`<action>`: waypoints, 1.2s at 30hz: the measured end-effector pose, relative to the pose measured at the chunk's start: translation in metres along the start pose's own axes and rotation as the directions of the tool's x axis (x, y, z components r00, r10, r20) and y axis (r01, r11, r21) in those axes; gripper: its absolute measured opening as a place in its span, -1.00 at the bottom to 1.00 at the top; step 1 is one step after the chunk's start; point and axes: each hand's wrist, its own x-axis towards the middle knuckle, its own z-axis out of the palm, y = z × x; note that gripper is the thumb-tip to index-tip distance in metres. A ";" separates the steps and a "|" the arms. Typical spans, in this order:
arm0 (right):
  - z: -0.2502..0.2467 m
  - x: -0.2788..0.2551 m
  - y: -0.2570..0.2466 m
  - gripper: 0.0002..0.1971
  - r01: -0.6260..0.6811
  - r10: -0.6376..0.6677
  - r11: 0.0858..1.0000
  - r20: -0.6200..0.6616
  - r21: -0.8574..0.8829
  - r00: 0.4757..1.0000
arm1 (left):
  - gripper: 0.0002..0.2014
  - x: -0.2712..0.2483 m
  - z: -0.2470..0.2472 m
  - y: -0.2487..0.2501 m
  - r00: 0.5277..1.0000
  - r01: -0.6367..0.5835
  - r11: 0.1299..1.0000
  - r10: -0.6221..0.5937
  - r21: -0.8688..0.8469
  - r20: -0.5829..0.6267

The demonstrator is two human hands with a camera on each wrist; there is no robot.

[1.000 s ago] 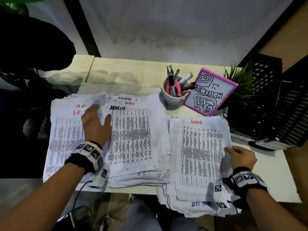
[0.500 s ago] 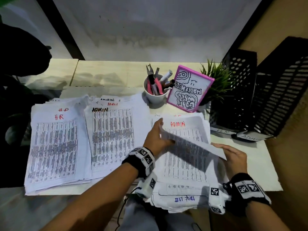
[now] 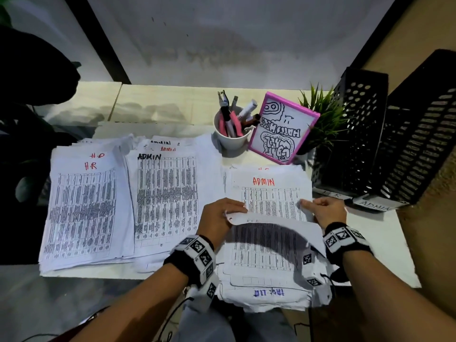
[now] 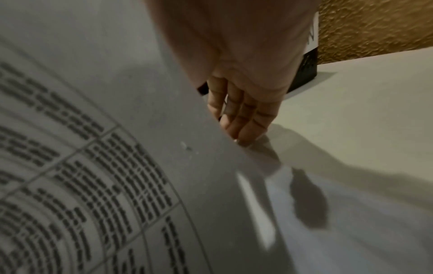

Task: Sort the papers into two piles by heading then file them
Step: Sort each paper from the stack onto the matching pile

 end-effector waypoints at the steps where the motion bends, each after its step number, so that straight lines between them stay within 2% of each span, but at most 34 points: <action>1: 0.003 -0.002 -0.001 -0.62 0.017 -0.018 1.000 -0.019 -0.018 1.000 | -0.74 -0.001 0.000 0.000 1.000 0.005 1.000 -0.005 -0.018 -0.016; 4: 0.006 -0.005 -0.002 -0.66 0.073 -0.077 0.994 -0.047 -0.083 0.996 | -0.72 -0.003 0.000 0.004 0.999 0.020 0.999 -0.022 -0.049 -0.040; 8: -0.004 -0.005 -0.006 -0.65 0.180 -0.180 0.965 0.018 -0.191 0.983 | -0.79 -0.002 0.002 0.011 0.997 0.059 0.993 -0.064 -0.099 -0.046; 10: -0.013 -0.008 -0.011 -0.70 0.260 -0.253 0.930 0.060 -0.261 0.966 | -0.77 -0.001 0.003 0.013 0.996 0.067 0.994 -0.072 -0.084 -0.054; 12: -0.021 -0.015 -0.016 -0.63 0.360 -0.355 0.869 0.080 -0.340 0.932 | -0.80 0.001 0.004 0.014 0.998 0.044 0.998 -0.047 -0.044 -0.052; 14: -0.027 -0.024 -0.018 -0.54 0.438 -0.447 0.847 0.043 -0.301 0.894 | -0.86 0.002 0.005 0.019 0.997 0.046 0.998 -0.049 -0.049 -0.057; 15: -0.028 -0.024 -0.016 -0.58 0.444 -0.453 0.863 0.018 -0.241 0.891 | -0.83 0.003 0.006 0.018 0.997 0.024 0.999 -0.026 -0.036 -0.070; 16: -0.029 -0.023 -0.011 -0.74 0.438 -0.443 0.887 0.003 -0.144 0.897 | -0.77 0.006 0.006 0.016 0.997 -0.012 1.000 0.011 -0.008 -0.074; 17: -0.030 -0.023 -0.008 -0.79 0.398 -0.398 0.917 -0.002 -0.026 0.917 | -0.70 0.008 0.006 0.015 0.996 -0.043 0.999 0.044 0.015 -0.083; 18: -0.032 -0.023 -0.004 -0.72 0.337 -0.341 0.933 0.012 0.126 0.940 | -0.66 0.011 0.005 0.013 0.996 -0.053 0.998 0.056 0.045 -0.074; 20: -0.036 -0.029 -0.001 -0.62 0.200 -0.251 0.903 0.091 0.381 0.964 | -0.60 0.015 0.004 0.017 0.998 -0.034 0.999 0.036 0.042 -0.054; 23: -0.041 -0.047 -0.004 -0.71 0.190 -0.315 0.863 0.205 0.469 0.927 | -0.20 0.019 0.006 0.022 0.996 0.081 0.970 -0.088 -0.229 -0.024; 24: -0.041 -0.050 -0.006 -0.73 0.182 -0.321 0.865 0.237 0.468 0.917 | -0.18 0.018 0.006 0.025 0.993 0.110 0.955 -0.118 -0.274 -0.014; 25: -0.041 -0.052 -0.005 -0.72 0.148 -0.303 0.869 0.269 0.473 0.914 | -0.23 0.018 0.006 0.025 0.990 0.134 0.954 -0.142 -0.269 -0.009; 27: -0.038 -0.053 -0.005 -0.74 0.059 -0.259 0.861 0.336 0.505 0.905 | -0.47 0.013 0.004 0.023 0.989 0.145 0.977 -0.149 -0.154 -0.014; 29: -0.033 -0.056 -0.006 -0.71 -0.051 -0.198 0.808 0.353 0.586 0.915 | -0.70 0.008 0.002 0.020 0.989 0.136 0.989 -0.139 -0.059 -0.050; 31: -0.030 -0.055 -0.005 -0.68 -0.167 -0.110 0.706 0.339 0.688 0.934 | -0.70 0.004 0.000 0.015 0.981 0.156 0.984 -0.164 -0.085 -0.100; 32: -0.029 -0.053 -0.004 -0.69 -0.181 -0.076 0.690 0.319 0.701 0.945 | -0.70 0.002 0.001 0.013 0.979 0.151 0.983 -0.164 -0.107 -0.124; 34: -0.025 -0.047 -0.003 -0.70 -0.164 -0.025 0.739 0.270 0.653 0.962 | -0.79 0.001 0.000 0.018 0.979 0.104 0.984 -0.127 -0.143 -0.159; 36: -0.021 -0.041 -0.003 -0.74 -0.170 0.063 0.777 0.194 0.606 0.979 | -0.75 0.001 -0.003 0.033 0.978 0.048 0.977 -0.088 -0.210 -0.190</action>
